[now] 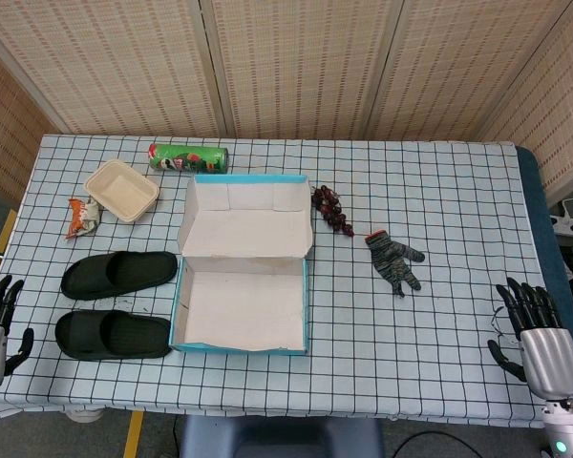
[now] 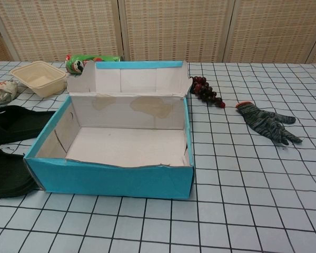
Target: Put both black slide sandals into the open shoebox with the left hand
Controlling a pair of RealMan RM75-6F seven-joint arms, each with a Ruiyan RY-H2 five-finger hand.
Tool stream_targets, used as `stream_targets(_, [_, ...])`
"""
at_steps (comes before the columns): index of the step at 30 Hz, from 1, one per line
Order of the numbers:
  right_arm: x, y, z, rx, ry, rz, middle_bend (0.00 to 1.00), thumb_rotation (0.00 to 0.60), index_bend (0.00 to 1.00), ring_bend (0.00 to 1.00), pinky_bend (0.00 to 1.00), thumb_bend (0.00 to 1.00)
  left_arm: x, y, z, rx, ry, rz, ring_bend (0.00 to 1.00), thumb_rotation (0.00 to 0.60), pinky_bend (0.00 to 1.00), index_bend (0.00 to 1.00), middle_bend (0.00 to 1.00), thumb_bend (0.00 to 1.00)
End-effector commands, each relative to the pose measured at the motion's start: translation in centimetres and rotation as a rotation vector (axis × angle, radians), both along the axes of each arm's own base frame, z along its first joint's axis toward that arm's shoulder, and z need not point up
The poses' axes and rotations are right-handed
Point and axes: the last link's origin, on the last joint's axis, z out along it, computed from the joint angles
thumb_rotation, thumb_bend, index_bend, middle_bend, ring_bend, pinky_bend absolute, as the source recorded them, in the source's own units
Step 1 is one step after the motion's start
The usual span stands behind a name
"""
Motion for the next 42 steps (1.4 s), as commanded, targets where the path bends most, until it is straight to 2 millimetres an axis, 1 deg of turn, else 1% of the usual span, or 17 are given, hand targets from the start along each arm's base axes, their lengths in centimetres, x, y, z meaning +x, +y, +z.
stream_targets(1, [0.2, 0.1, 0.2, -0.005, -0.010, 0.006, 0.00, 0.600, 0.00, 0.00, 0.00, 0.20, 0.2, -0.1, -0.5, -0.056, -0.028, -0.005, 0.00, 0.600, 0.07, 0.00, 0.00, 0.45])
stream_targets(5, [0.6, 0.5, 0.6, -0.019, -0.023, 0.025, 0.00, 0.600, 0.00, 0.00, 0.00, 0.20, 0.4, -0.3, -1.3, -0.201, -0.112, 0.021, 0.00, 0.600, 0.07, 0.00, 0.00, 0.43])
stream_targets(8, [0.7, 0.7, 0.7, -0.013, -0.031, 0.027, 0.00, 0.600, 0.00, 0.00, 0.00, 0.20, 1.2, -0.2, -2.1, -0.323, -0.149, 0.044, 0.00, 0.600, 0.08, 0.00, 0.00, 0.40])
stream_targets(11, [0.9, 0.8, 0.7, 0.002, -0.042, 0.030, 0.00, 0.600, 0.00, 0.00, 0.00, 0.20, 2.1, 0.2, -3.1, -0.398, -0.139, 0.059, 0.00, 0.600, 0.08, 0.00, 0.00, 0.39])
stream_targets(15, [1.3, 1.2, 1.0, 0.011, -0.068, 0.046, 0.00, 0.600, 0.00, 0.00, 0.00, 0.20, 2.8, 0.7, -4.9, -0.465, -0.067, 0.109, 0.00, 0.600, 0.08, 0.00, 0.00, 0.36])
stream_targets(20, [1.4, 1.4, 1.3, 0.013, -0.077, 0.051, 0.00, 0.600, 0.00, 0.00, 0.00, 0.20, 3.3, 1.5, -6.8, -0.499, -0.050, 0.135, 0.00, 0.600, 0.07, 0.00, 0.00, 0.33])
stream_targets(28, [1.3, 1.3, 1.4, 0.019, -0.075, 0.046, 0.00, 0.600, 0.00, 0.00, 0.00, 0.20, 2.7, 2.5, -9.4, -0.513, -0.030, 0.166, 0.00, 0.600, 0.07, 0.00, 0.00, 0.33])
stream_targets(32, [1.2, 1.3, 1.5, 0.016, -0.075, 0.043, 0.00, 0.600, 0.00, 0.00, 0.00, 0.20, 2.6, 2.6, -9.9, -0.538, -0.026, 0.189, 0.00, 0.600, 0.07, 0.00, 0.00, 0.33])
stream_targets(36, [1.2, 1.2, 1.4, 0.018, -0.074, 0.042, 0.00, 0.600, 0.00, 0.00, 0.00, 0.20, 2.6, 2.7, -10.1, -0.543, -0.024, 0.195, 0.00, 0.600, 0.08, 0.00, 0.00, 0.33])
stream_targets(42, [1.2, 1.2, 1.5, 0.018, -0.077, 0.043, 0.00, 0.600, 0.00, 0.00, 0.00, 0.20, 1.7, 3.0, -10.7, -0.574, 0.033, 0.256, 0.00, 0.600, 0.14, 0.00, 0.00, 0.34])
